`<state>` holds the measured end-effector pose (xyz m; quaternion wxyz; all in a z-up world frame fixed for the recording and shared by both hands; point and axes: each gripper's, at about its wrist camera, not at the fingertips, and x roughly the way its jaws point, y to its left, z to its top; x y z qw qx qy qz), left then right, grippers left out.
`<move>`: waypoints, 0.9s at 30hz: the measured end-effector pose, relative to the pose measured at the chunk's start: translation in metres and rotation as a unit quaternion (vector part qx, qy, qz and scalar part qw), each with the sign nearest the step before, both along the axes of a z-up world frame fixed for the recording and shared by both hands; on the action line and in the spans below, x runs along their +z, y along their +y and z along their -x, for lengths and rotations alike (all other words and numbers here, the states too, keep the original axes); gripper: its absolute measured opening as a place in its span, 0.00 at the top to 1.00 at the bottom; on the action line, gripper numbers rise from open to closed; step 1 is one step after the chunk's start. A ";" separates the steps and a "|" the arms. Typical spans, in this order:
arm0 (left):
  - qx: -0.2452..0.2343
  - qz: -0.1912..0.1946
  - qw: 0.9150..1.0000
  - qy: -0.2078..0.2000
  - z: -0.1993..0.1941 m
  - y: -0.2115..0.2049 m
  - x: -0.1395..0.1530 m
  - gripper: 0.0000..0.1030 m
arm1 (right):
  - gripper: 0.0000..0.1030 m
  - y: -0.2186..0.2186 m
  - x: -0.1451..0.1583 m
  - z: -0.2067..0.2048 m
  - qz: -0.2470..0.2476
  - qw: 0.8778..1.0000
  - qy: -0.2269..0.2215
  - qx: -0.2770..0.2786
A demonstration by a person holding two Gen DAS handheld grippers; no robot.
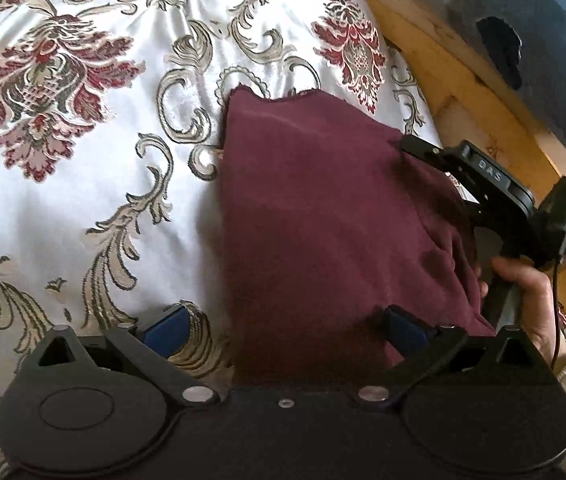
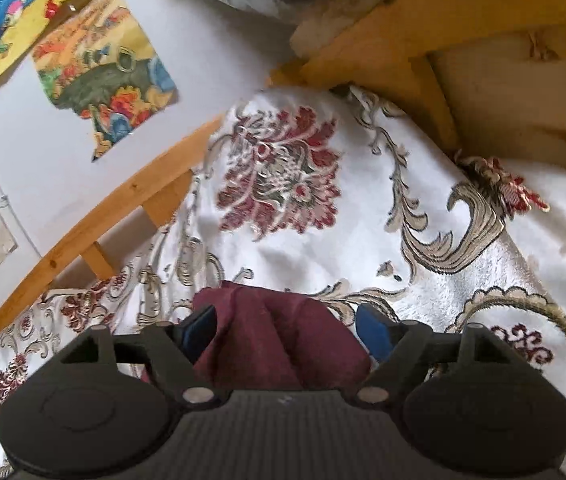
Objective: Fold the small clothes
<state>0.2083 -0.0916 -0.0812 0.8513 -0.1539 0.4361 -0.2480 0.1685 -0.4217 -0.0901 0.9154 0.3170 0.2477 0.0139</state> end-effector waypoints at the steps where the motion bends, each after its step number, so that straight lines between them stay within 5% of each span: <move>1: -0.002 -0.001 1.000 0.000 0.001 -0.001 0.000 0.01 | 0.23 0.000 0.000 0.001 -0.001 1.000 0.000 -0.001; 7: -0.006 0.002 1.000 0.004 -0.002 0.001 -0.002 0.01 | 0.60 0.000 -0.002 0.003 -0.013 1.000 0.001 -0.001; 10: -0.006 0.012 1.000 0.009 -0.002 0.004 -0.003 0.01 | 0.71 0.003 -0.001 0.003 -0.004 1.000 0.001 0.003; 27: 0.002 0.113 0.988 0.101 -0.027 0.015 -0.021 0.13 | 0.77 0.005 -0.003 0.007 0.000 1.000 -0.003 -0.015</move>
